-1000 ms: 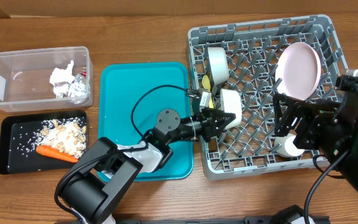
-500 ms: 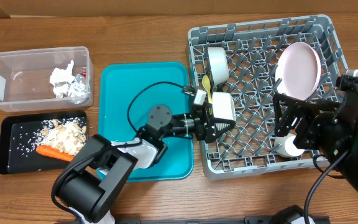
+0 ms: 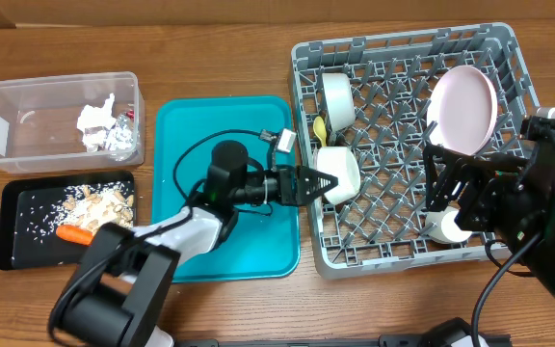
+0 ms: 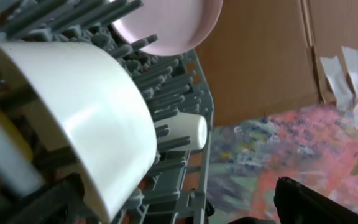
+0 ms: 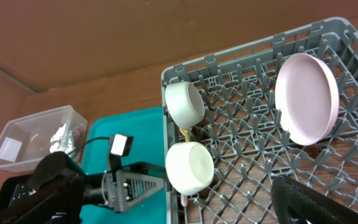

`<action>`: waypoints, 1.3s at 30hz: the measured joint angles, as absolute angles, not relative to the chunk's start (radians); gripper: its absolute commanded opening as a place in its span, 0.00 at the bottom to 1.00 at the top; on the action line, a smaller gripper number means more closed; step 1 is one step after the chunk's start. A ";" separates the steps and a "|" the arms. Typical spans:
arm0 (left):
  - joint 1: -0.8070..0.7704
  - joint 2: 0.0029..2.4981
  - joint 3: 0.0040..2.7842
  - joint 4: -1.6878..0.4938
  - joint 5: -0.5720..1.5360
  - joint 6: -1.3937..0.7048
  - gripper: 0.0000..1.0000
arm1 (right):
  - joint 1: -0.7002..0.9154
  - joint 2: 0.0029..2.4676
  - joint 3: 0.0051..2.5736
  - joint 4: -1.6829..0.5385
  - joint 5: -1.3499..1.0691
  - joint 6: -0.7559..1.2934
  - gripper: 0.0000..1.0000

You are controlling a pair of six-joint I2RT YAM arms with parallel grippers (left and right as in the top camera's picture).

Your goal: Sort waste into correct bins and load items into the dishwasher rack

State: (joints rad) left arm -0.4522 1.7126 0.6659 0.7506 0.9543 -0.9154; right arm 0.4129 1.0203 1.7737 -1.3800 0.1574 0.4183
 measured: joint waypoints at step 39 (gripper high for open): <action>-0.429 1.662 1.233 -0.201 0.305 -0.233 0.56 | 0.413 1.020 1.774 -1.380 0.157 0.418 1.00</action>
State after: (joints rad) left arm -0.4294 1.6619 1.2327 -0.2008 0.3046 -0.2325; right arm 0.4129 1.0203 1.7737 -1.3796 0.1574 0.4183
